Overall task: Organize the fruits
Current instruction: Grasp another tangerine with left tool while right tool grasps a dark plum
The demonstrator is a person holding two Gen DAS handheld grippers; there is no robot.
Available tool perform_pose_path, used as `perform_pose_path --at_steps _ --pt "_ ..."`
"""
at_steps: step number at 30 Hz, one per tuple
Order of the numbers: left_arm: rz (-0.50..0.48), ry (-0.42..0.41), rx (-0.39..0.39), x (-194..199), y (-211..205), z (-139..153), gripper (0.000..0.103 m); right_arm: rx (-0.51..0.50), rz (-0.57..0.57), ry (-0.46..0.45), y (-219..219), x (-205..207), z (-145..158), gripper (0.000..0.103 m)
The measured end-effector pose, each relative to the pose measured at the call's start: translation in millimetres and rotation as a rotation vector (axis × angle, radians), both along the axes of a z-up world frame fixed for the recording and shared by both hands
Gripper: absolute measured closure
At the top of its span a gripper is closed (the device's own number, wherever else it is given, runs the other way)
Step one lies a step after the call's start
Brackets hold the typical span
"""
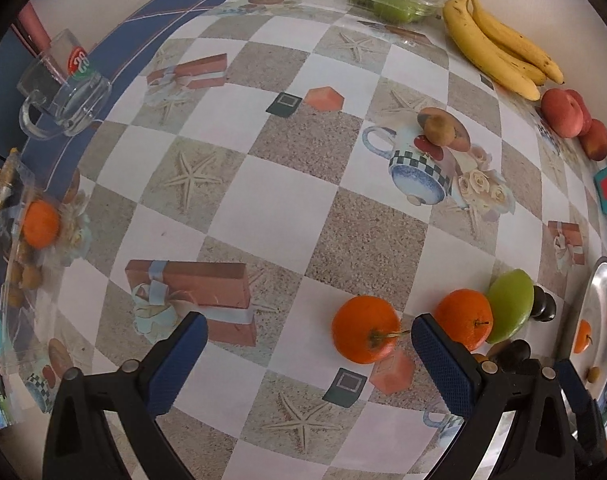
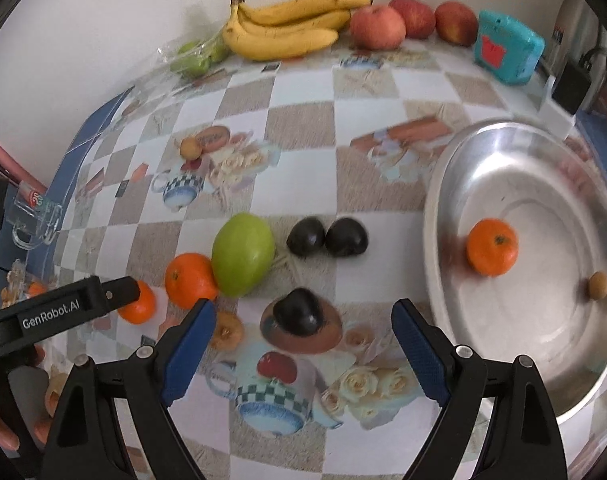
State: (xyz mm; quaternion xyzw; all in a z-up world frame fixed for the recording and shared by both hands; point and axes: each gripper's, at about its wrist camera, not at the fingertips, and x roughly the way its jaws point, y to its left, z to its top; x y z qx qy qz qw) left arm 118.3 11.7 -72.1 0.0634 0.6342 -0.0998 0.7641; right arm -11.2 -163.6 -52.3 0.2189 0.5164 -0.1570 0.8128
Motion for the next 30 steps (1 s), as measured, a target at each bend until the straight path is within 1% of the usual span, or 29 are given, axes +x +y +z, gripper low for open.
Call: perform_pose_path --at_steps 6,9,10,11,14,18,20,24,25,26,28,30 --pt "-0.002 0.001 0.002 0.7 -9.8 -0.1 0.001 -0.009 0.002 -0.011 -1.9 1.5 0.4 0.014" --pt "-0.001 0.006 0.005 -0.2 -11.3 -2.7 0.003 -0.019 0.015 0.000 0.6 3.1 -3.0 0.017" --pt "-0.002 0.010 0.003 -0.6 -10.5 -3.6 0.006 -0.019 0.018 0.006 0.8 3.6 -4.7 0.022" --pt "-0.003 0.015 0.005 -1.0 -11.4 -5.1 0.008 -0.018 0.019 0.011 1.0 3.2 -6.7 0.024" --pt "-0.008 0.027 0.008 -0.1 -12.9 -8.1 0.010 -0.013 0.016 0.027 0.0 3.6 -13.3 0.028" --pt "-0.026 0.033 0.003 -4.0 -16.7 -13.3 0.013 -0.001 0.024 0.051 0.2 4.4 -22.0 0.029" --pt "-0.031 0.037 0.006 -5.2 -18.9 -15.7 0.019 -0.009 0.031 0.061 1.4 4.9 -24.7 0.029" --pt "-0.032 0.046 0.011 -7.6 -23.8 -22.9 0.023 -0.024 0.040 0.067 3.7 6.1 -25.2 0.029" --pt "-0.032 0.045 0.010 -7.5 -23.4 -25.5 0.024 -0.028 0.041 0.068 4.0 6.4 -25.1 0.032" --pt "-0.032 0.043 0.008 -7.6 -23.9 -25.8 0.026 -0.033 0.043 0.068 4.3 6.6 -24.8 0.037" --pt "-0.034 0.042 0.004 -7.5 -24.2 -26.4 0.028 -0.033 0.046 0.065 4.1 6.5 -24.1 0.040" --pt "-0.041 0.041 0.001 -8.6 -26.6 -26.3 0.032 -0.028 0.048 0.063 3.8 6.9 -24.0 0.040"
